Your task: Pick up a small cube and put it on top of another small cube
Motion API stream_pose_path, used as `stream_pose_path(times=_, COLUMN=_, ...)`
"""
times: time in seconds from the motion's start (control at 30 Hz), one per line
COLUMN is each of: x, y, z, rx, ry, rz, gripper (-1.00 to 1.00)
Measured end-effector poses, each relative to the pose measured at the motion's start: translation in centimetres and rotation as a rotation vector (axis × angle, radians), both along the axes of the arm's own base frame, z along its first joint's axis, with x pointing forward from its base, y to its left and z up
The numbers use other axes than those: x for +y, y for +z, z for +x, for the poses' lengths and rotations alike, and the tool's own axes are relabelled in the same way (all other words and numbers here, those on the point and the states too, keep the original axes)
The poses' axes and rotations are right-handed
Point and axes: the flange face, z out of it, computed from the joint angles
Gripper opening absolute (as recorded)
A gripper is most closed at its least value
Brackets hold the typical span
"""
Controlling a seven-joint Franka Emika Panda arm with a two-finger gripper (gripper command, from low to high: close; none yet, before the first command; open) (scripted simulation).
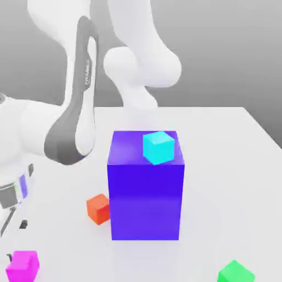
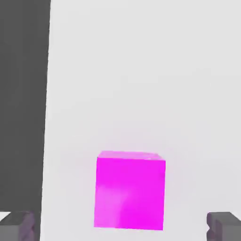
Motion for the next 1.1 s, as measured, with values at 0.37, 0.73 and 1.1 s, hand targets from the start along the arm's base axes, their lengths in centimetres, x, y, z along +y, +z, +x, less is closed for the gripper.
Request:
stream_pose_path(times=0.37, x=-0.1, y=-0.6, z=-0.1, rx=0.000, ry=-0.006, rz=0.001, gripper=-1.00)
stream_pose_path(times=0.73, x=22.2, y=5.3, z=5.6, rx=0.005, ry=0.336, rz=0.011, gripper=-1.00)
stream_pose_path(times=1.1, x=41.8, y=2.5, z=3.9, rx=0.001, ry=0.628, rz=0.002, gripper=1.00)
